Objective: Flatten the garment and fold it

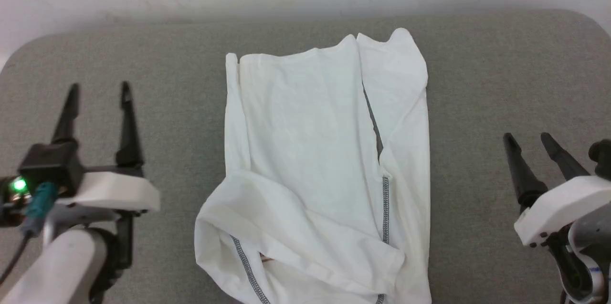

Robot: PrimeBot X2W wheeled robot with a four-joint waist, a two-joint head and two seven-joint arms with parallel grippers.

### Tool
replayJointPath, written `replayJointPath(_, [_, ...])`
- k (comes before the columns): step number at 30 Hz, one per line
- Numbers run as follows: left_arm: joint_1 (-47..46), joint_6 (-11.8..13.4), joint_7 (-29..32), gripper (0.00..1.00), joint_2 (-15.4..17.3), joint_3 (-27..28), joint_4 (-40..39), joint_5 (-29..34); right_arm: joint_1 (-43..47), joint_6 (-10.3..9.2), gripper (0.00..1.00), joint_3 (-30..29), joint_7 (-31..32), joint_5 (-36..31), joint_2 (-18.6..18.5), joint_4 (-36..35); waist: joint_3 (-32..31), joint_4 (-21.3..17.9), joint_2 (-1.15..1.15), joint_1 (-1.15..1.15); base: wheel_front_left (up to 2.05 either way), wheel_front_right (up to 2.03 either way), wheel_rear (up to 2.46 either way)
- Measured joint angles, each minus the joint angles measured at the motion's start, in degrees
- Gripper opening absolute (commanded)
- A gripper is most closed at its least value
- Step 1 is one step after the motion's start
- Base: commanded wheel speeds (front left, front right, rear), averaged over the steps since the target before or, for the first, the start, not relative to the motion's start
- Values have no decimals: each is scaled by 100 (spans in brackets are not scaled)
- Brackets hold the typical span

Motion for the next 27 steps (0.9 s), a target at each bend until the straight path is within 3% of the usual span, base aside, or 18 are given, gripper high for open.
replayJointPath(5, [391, -1, -296, 100, 178, 500, 88, -341, -466, -1, 100, -159, 34, 20, -116, 639, 122, 60, 0, 0, 0, 0, 0])
replayJointPath(11, [740, -2, -357, 100, 249, 721, -146, -593, -1714, -1, 100, -252, 426, 246, -622, 1879, 411, 176, 0, 0, 0, 0, 0])
replayJointPath(21, [668, -112, -421, 100, 133, 733, -622, -682, -4554, -1, 100, 44, 1722, 601, -1566, 3623, 1326, 495, 0, 2, 0, 0, 0])
replayJointPath(27, [377, -299, -505, 100, -41, 677, -703, -679, -5898, 0, 100, 312, 2718, 644, -1763, 4352, 1950, 779, 0, 2, 0, 0, 0])
